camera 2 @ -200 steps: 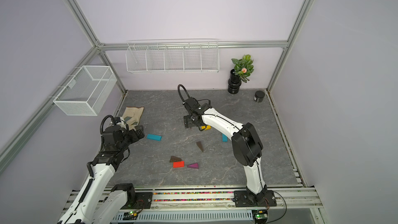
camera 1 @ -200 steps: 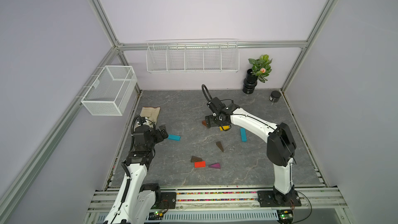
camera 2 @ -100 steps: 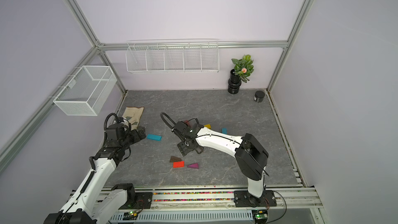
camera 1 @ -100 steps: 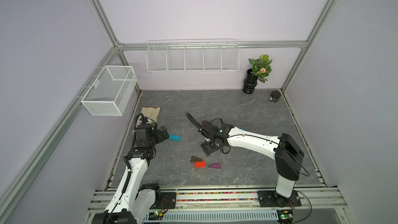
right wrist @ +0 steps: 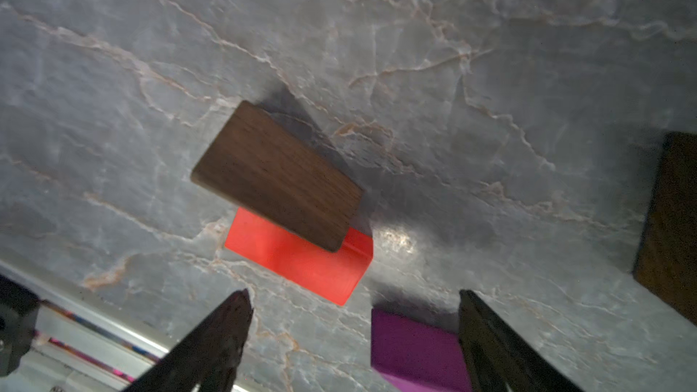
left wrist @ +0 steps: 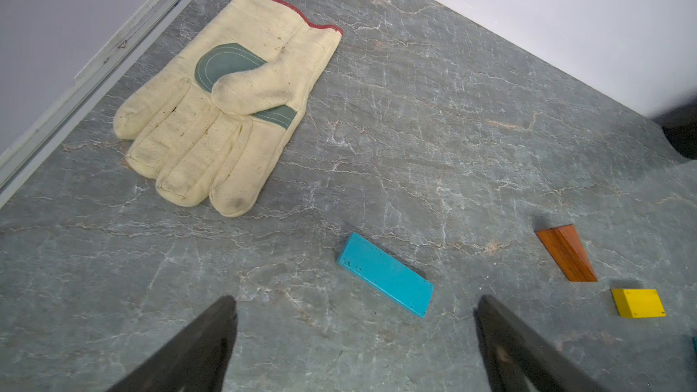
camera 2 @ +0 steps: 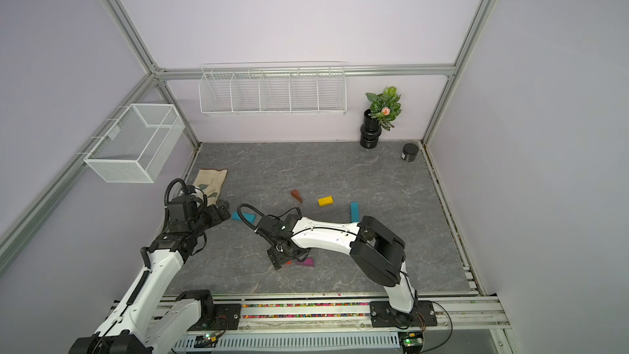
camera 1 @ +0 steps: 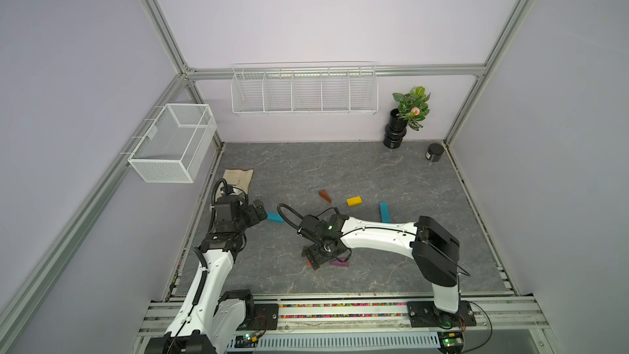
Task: Assemble a small pinwheel with building blocks
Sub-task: Pick up the building block from the center of the board.
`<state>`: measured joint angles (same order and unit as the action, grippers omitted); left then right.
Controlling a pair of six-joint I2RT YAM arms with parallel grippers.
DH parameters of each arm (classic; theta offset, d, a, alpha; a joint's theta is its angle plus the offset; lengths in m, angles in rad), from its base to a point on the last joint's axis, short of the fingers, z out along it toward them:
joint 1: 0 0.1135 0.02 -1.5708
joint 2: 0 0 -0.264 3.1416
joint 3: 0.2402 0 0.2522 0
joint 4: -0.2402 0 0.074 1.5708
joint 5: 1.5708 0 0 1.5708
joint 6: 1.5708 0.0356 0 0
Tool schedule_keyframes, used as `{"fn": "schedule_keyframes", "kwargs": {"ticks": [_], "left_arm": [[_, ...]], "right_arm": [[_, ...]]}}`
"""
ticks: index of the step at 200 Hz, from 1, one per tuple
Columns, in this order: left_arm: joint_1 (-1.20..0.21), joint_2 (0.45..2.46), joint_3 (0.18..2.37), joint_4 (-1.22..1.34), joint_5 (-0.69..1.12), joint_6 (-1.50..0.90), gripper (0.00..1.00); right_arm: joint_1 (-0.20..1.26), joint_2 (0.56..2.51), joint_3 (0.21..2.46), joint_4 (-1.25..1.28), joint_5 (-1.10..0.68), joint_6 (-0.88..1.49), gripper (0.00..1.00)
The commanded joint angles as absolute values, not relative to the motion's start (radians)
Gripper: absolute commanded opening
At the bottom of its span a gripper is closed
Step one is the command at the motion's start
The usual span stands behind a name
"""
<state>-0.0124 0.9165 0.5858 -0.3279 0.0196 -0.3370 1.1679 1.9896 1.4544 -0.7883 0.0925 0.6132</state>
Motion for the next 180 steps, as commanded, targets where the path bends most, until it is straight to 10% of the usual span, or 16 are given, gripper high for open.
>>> {"fn": "schedule_keyframes", "kwargs": {"ticks": [1,85,180], "left_arm": [[-0.016,0.903,0.615,-0.340,0.016,-0.353,1.00],[-0.016,0.897,0.606,-0.319,0.030,-0.354,1.00],[-0.015,0.905,0.608,-0.323,0.037,-0.354,1.00]], "right_arm": [[1.181,2.028,1.506,-0.810,0.071,0.672,0.90],[1.184,2.114,1.567,-0.861,0.053,0.705,0.87],[1.172,2.078,1.523,-0.867,0.112,0.691,0.56]]}}
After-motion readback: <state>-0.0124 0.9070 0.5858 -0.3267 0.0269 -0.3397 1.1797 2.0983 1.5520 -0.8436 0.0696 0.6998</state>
